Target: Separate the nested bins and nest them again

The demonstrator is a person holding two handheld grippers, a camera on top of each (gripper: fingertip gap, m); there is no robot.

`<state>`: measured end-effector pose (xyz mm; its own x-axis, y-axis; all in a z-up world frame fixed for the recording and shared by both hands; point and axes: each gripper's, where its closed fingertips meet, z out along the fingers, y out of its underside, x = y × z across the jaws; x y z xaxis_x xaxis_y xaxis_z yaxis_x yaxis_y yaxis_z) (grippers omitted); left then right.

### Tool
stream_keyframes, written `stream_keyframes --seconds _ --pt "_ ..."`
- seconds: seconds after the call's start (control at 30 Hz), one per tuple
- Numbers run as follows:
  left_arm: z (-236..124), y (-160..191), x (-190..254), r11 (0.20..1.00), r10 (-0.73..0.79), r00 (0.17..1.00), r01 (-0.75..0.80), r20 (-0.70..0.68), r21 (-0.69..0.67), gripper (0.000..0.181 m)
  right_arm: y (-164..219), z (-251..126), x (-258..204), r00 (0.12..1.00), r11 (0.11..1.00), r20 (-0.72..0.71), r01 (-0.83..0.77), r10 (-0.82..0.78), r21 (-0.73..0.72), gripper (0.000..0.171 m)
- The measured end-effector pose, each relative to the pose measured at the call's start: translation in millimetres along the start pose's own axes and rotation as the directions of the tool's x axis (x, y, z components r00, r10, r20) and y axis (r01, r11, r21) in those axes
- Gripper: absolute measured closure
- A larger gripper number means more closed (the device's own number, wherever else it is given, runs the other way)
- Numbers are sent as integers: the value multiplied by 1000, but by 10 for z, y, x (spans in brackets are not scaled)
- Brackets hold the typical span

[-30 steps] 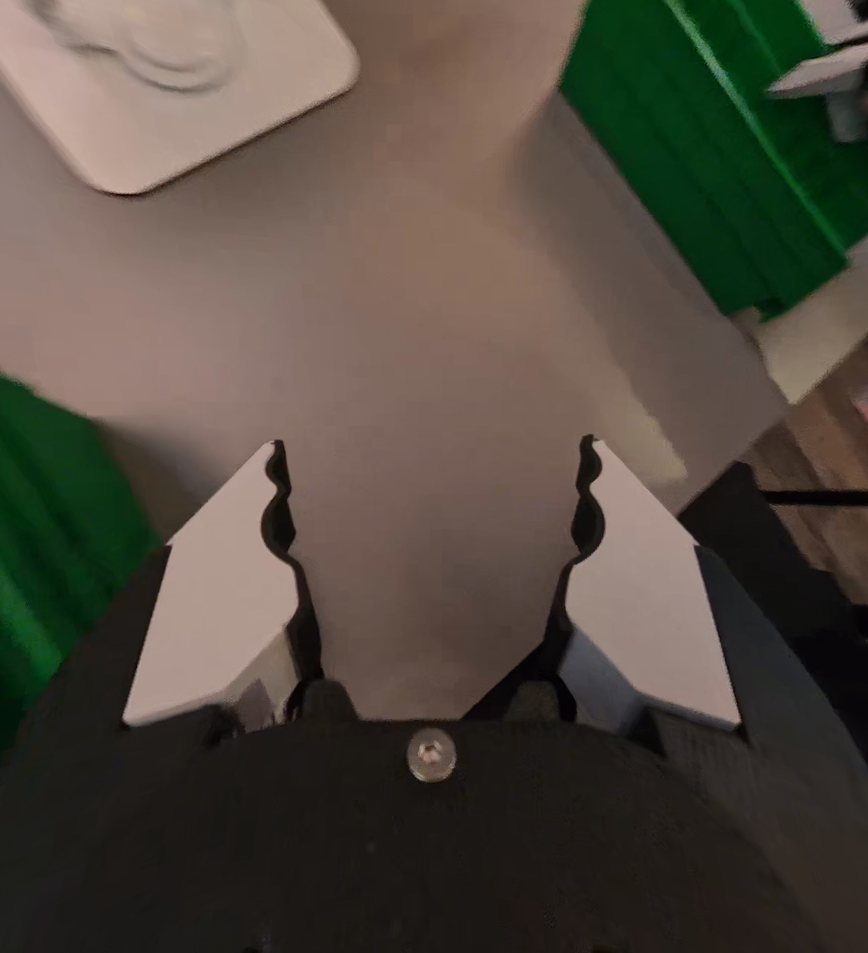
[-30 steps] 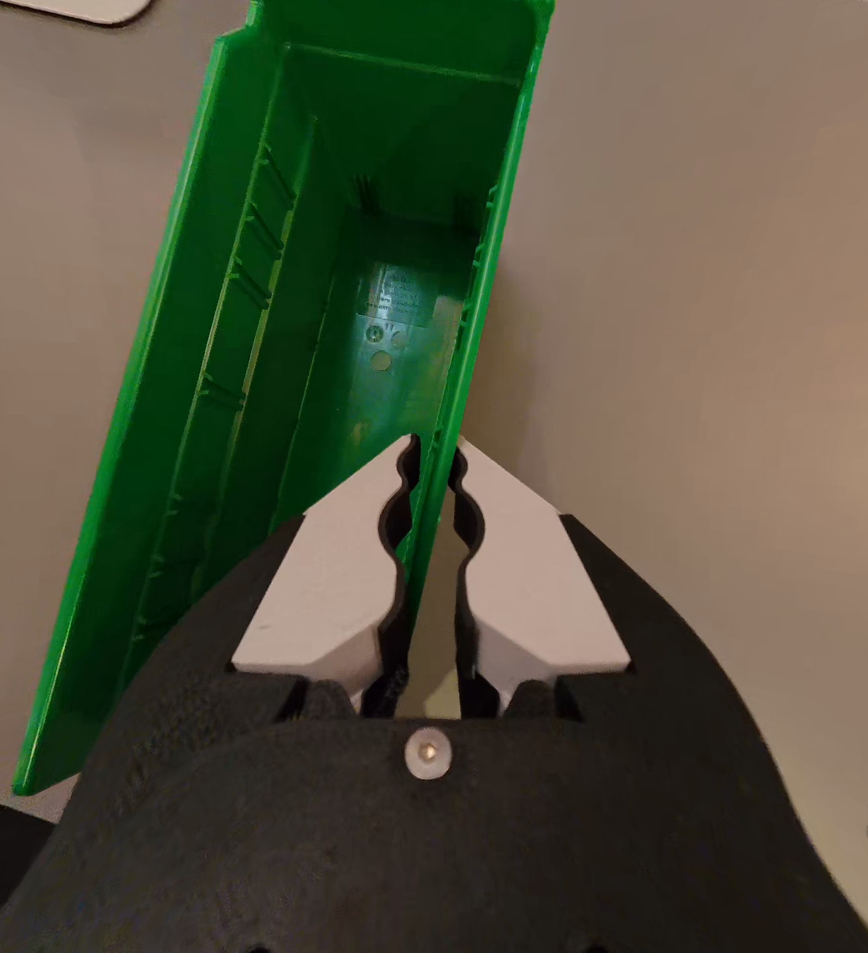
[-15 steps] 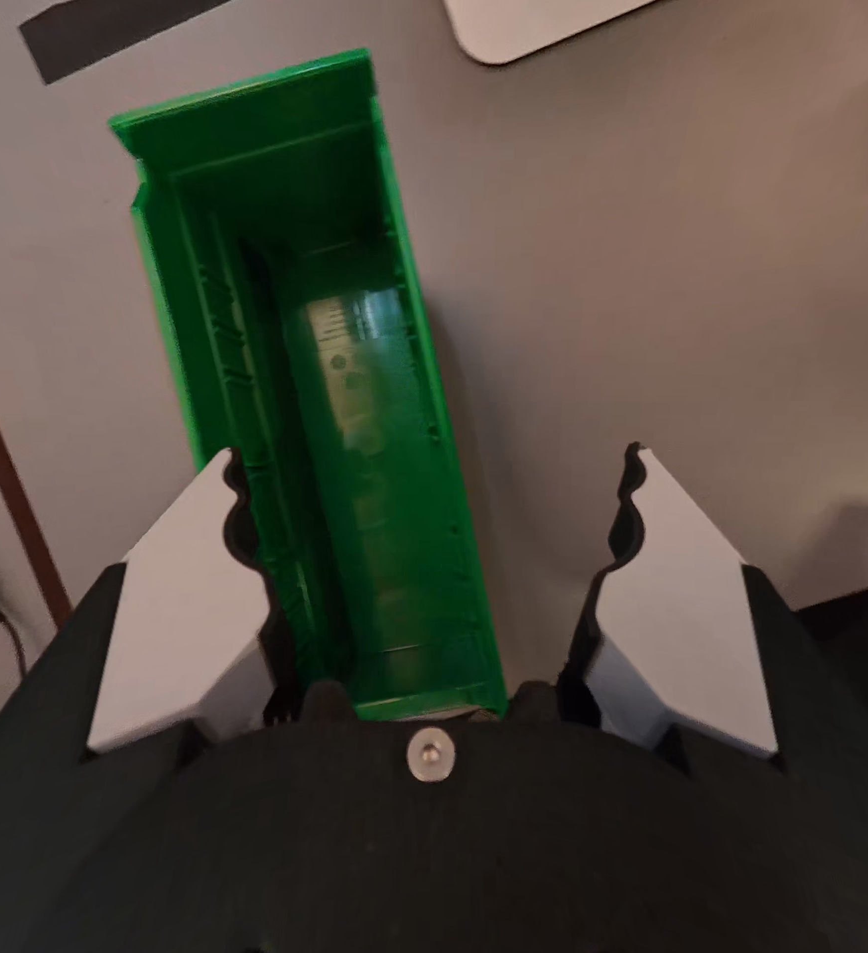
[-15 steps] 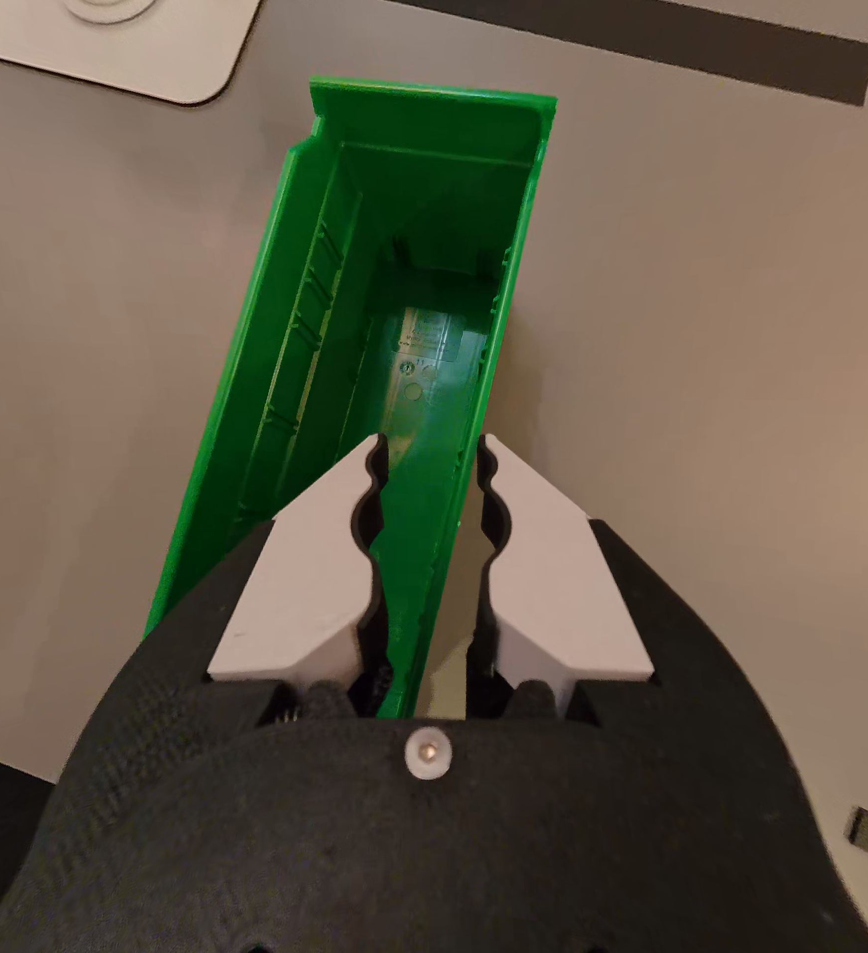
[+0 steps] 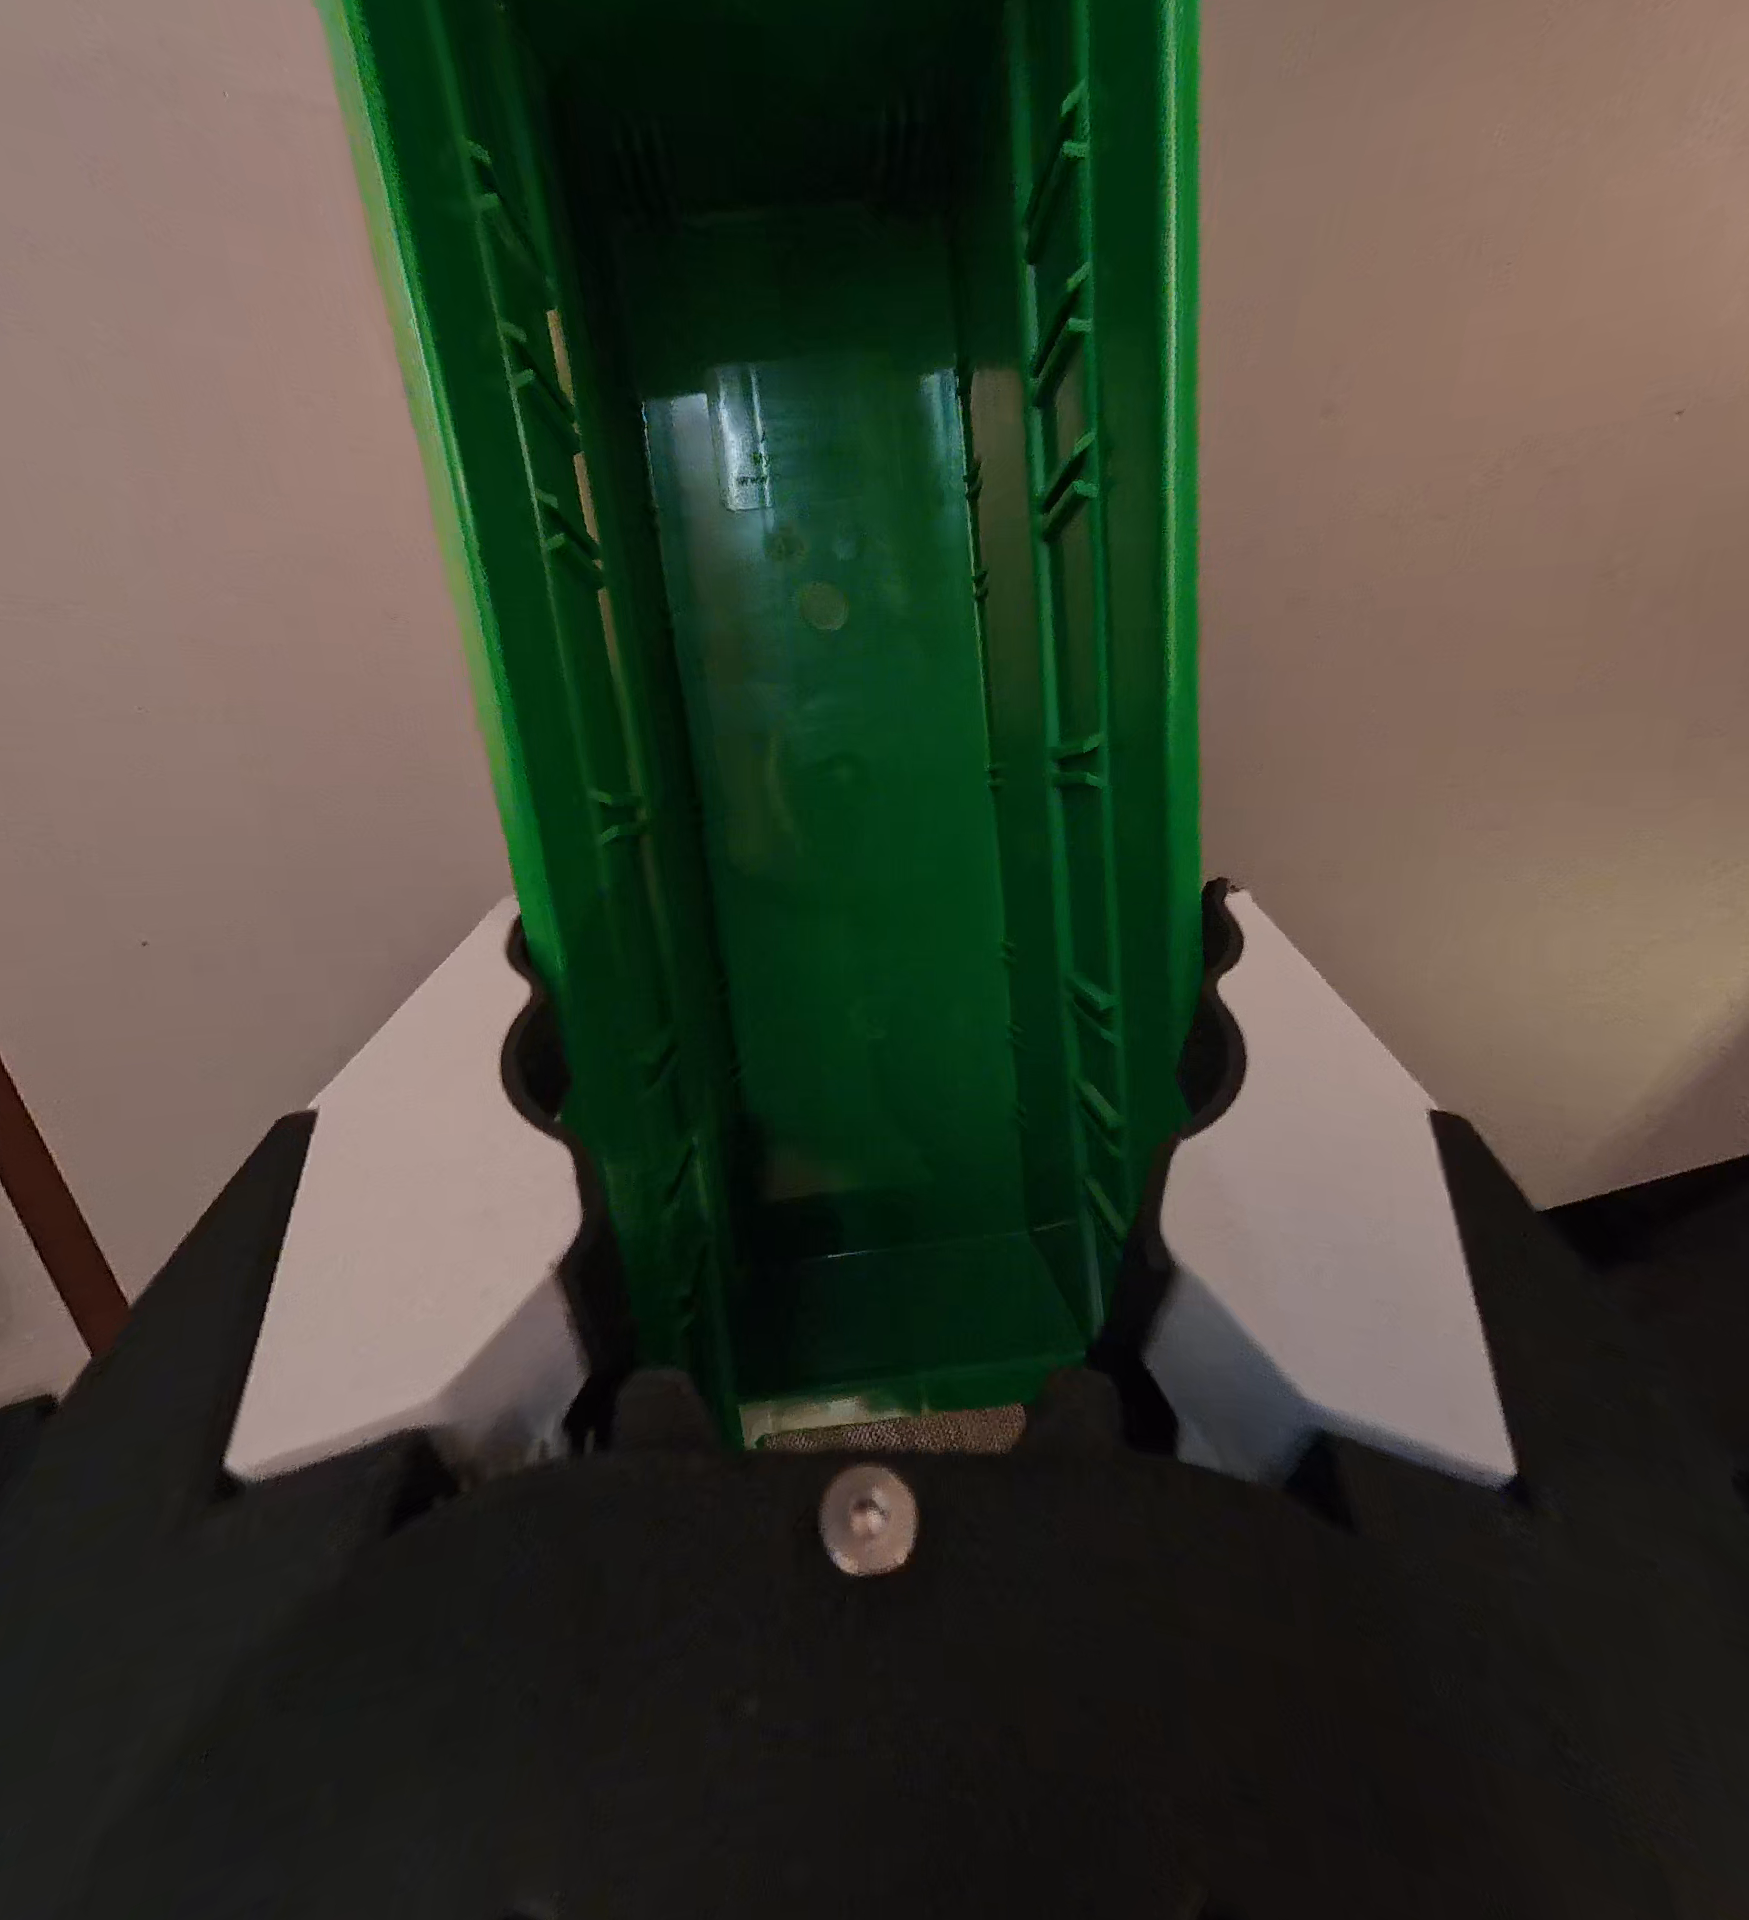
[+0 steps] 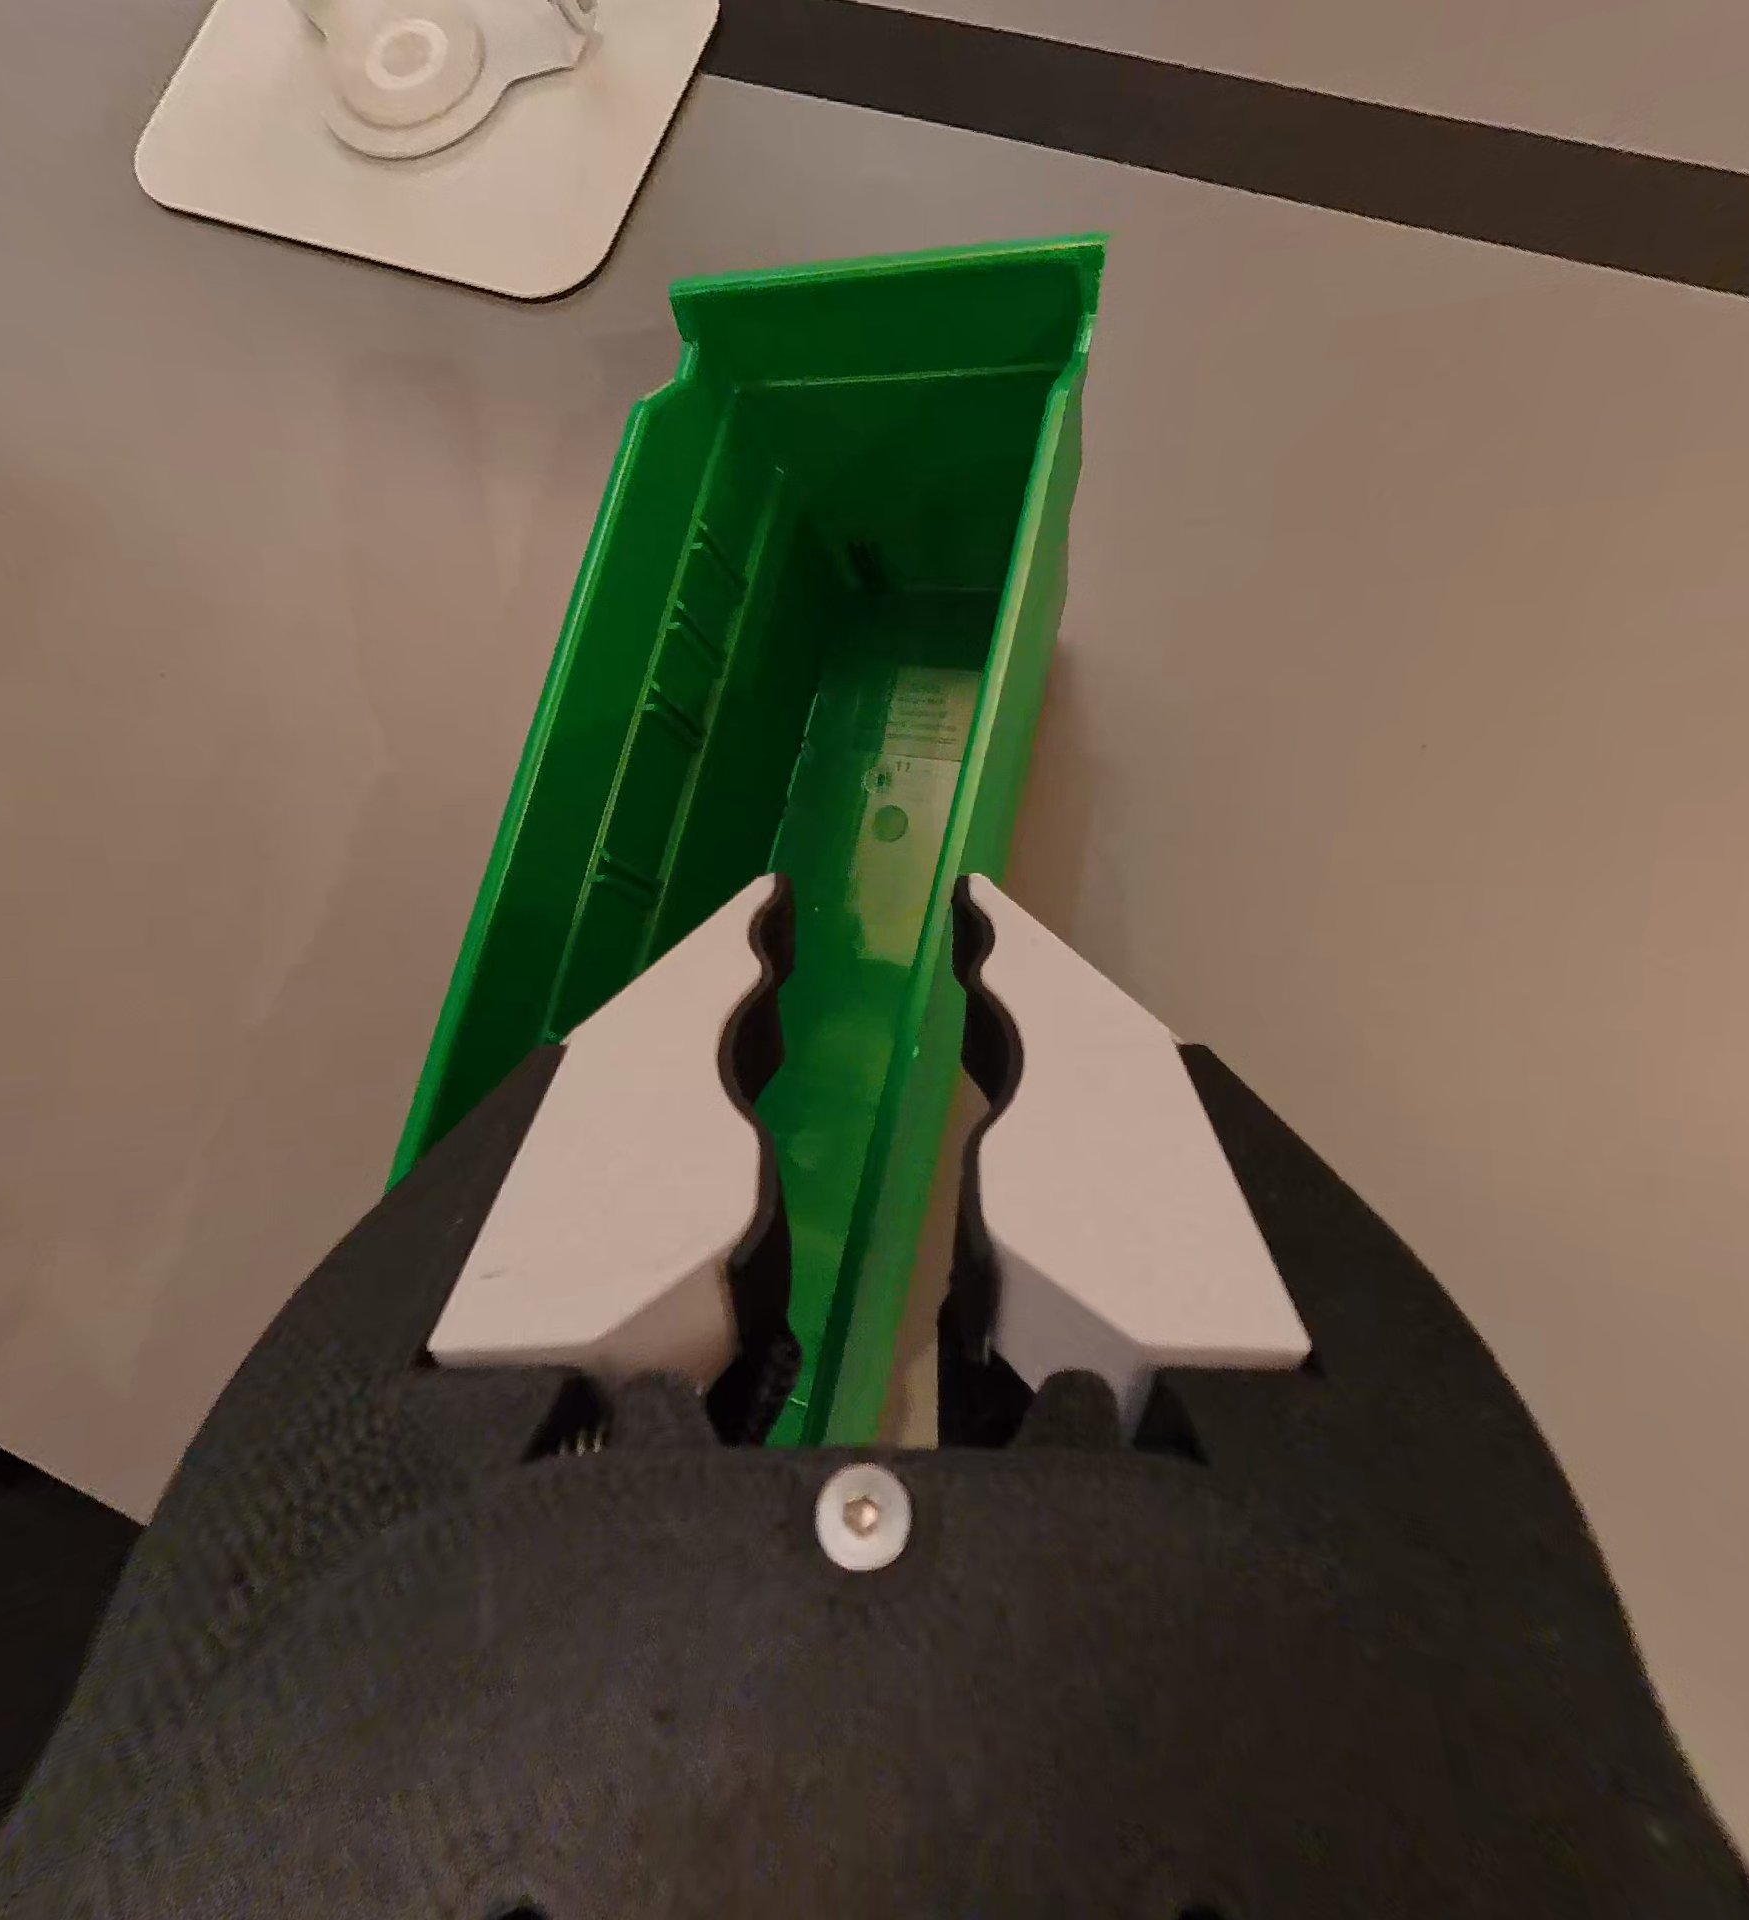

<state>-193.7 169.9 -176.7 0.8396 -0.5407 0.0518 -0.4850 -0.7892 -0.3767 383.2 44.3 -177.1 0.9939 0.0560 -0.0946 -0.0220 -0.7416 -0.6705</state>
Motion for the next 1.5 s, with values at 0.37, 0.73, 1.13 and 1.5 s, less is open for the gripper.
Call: stream_keyframes --seconds 0.37,0.73,1.13,1.5 --pt "-19 -24 -20 1000 0 1000 0 -5 27 71 219 86 116 999 996 7 -38 39 -85 144" --pt "-26 31 -3 1000 22 999 -23 -33 -12 59 243 120 111 999 995 23 -41 43 -89 144" --pt "-93 -17 25 1000 2 995 0 -100 18 72 288 155 101 998 994 38 -43 47 -103 144" --pt "-116 -58 -28 998 37 999 -34 -38 59 75 329 183 97 998 992 40 -41 46 -120 145"
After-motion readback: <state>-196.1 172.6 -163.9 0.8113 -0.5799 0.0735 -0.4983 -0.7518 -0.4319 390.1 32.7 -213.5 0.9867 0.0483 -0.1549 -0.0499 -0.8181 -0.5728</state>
